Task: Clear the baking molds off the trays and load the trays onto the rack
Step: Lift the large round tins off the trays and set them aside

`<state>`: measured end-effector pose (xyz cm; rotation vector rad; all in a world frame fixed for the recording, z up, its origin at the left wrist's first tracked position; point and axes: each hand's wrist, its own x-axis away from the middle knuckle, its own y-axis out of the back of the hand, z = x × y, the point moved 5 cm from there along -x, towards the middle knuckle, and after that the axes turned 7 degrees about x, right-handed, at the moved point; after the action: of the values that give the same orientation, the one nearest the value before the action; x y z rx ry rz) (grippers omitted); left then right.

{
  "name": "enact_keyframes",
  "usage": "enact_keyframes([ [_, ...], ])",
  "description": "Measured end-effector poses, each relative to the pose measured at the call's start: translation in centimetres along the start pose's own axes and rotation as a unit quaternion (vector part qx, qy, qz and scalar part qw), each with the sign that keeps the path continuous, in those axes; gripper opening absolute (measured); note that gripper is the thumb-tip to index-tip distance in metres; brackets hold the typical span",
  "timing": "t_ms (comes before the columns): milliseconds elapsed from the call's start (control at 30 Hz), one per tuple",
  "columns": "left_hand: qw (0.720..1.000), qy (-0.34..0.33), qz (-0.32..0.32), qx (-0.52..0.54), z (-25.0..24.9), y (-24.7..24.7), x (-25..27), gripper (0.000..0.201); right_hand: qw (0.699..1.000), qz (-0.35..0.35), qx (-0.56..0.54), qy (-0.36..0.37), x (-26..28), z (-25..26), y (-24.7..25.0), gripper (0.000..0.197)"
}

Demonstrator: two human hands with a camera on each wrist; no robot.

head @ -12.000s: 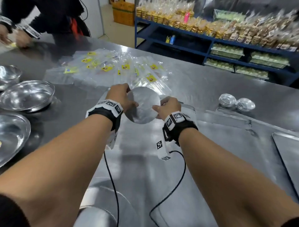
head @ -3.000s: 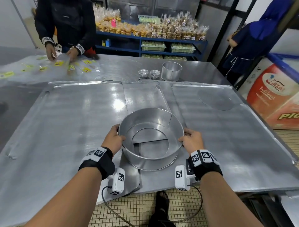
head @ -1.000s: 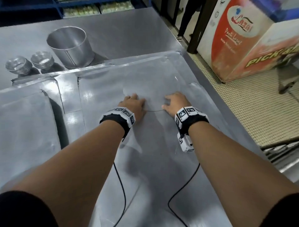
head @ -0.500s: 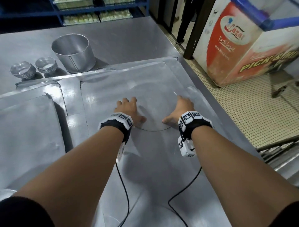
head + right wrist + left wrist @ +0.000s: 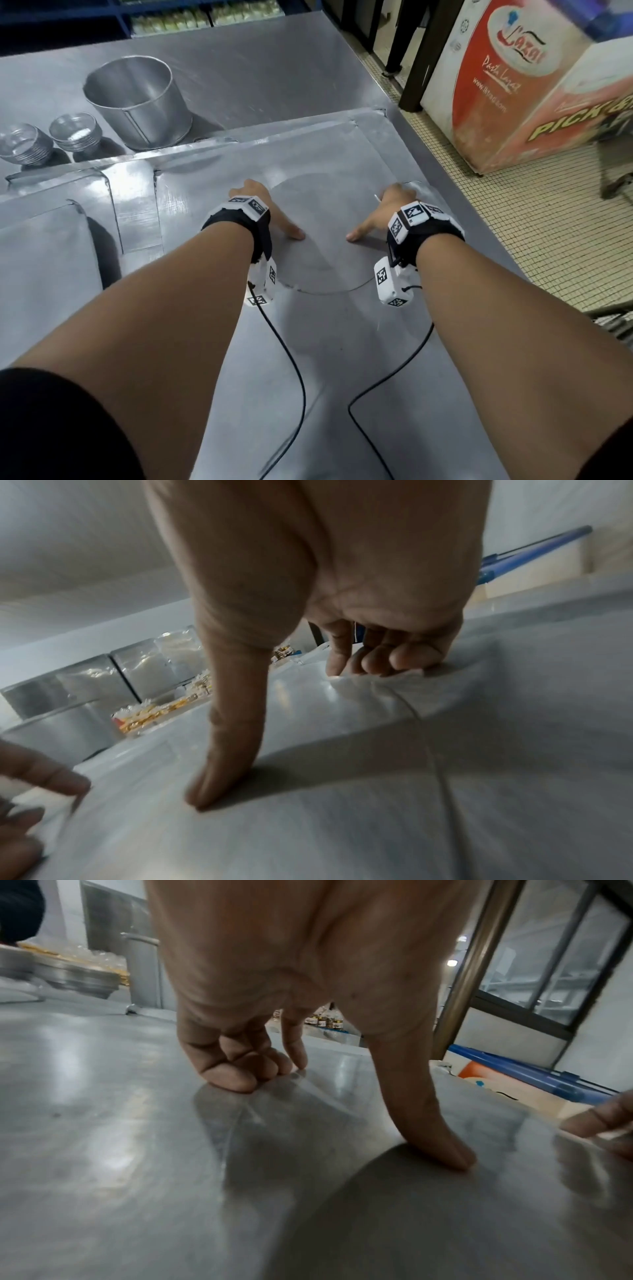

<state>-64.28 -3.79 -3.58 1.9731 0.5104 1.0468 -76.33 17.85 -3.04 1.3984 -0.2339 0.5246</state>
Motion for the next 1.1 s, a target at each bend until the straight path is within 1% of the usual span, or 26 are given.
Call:
enact_keyframes([
  [67, 1.000, 0.005, 0.014, -0.005, 0.1, 0.2, -0.1, 0.124, 1.000, 0.009, 0.019, -0.006, -0.2, -0.3, 0.7, 0.113],
  [133, 1.000, 0.000, 0.028, -0.004, 0.2, 0.3, -0.2, 0.126, 1.000, 0.014, 0.019, -0.006, 0.0, -0.4, 1.4, 0.103],
  [200, 0.999, -0.012, 0.032, 0.001, 0.3, 0.2, -0.5, 0.130, 1.000, 0.019, 0.011, -0.005, 0.4, -0.3, 2.0, 0.100],
  [267, 1.000, -0.011, 0.017, 0.001, 0.5, -0.1, -0.6, 0.133, 1.000, 0.017, 0.002, -0.006, 1.3, -0.2, 2.3, 0.098],
  [367, 0.999, -0.024, -0.002, 0.023, 0.8, 0.0, 0.6, 0.124, 0.999, 0.020, -0.026, -0.013, 2.9, -0.8, 2.3, 0.092],
  [467, 0.997, -0.043, 0.006, 0.060, 1.4, 0.0, 2.5, 0.114, 0.997, 0.011, -0.072, -0.022, 4.8, -1.8, 2.1, 0.092],
  [567, 0.994, -0.047, -0.006, 0.096, 2.2, 0.3, 4.1, 0.114, 0.994, 0.005, -0.104, -0.021, 6.6, -1.3, 1.9, 0.103],
  [667, 0.994, -0.020, -0.031, 0.104, 3.4, 1.5, 5.8, 0.101, 0.991, -0.029, -0.128, -0.010, 8.6, 0.0, 2.9, 0.119],
  [767, 0.984, -0.035, -0.071, 0.160, 4.1, 3.9, 7.3, 0.081, 0.984, -0.083, -0.156, 0.024, 11.1, 1.3, 4.2, 0.123],
  [800, 0.979, -0.037, -0.084, 0.182, 4.3, 4.8, 8.0, 0.078, 0.980, -0.105, -0.166, 0.034, 12.0, 1.6, 4.7, 0.121],
  [833, 0.973, -0.036, -0.103, 0.204, 4.6, 5.9, 8.8, 0.078, 0.975, -0.128, -0.176, 0.043, 13.1, 1.9, 5.2, 0.113],
  [867, 0.967, -0.035, -0.127, 0.219, 5.0, 7.1, 9.7, 0.083, 0.970, -0.150, -0.186, 0.050, 14.3, 2.1, 5.8, 0.101],
  [900, 0.962, -0.041, -0.153, 0.222, 5.3, 8.3, 10.9, 0.092, 0.963, -0.172, -0.197, 0.065, 15.6, 2.5, 6.3, 0.086],
  [933, 0.957, -0.053, -0.180, 0.221, 5.7, 9.5, 12.1, 0.101, 0.955, -0.194, -0.209, 0.081, 17.0, 3.0, 6.9, 0.075],
  [1000, 0.944, -0.081, -0.224, 0.228, 6.9, 12.0, 14.9, 0.108, 0.942, -0.221, -0.228, 0.107, 20.0, 4.1, 7.7, 0.070],
  [1100, 0.929, -0.110, -0.258, 0.242, 10.2, 15.3, 18.2, 0.110, 0.933, -0.233, -0.248, 0.122, 23.9, 6.3, 7.6, 0.070],
])
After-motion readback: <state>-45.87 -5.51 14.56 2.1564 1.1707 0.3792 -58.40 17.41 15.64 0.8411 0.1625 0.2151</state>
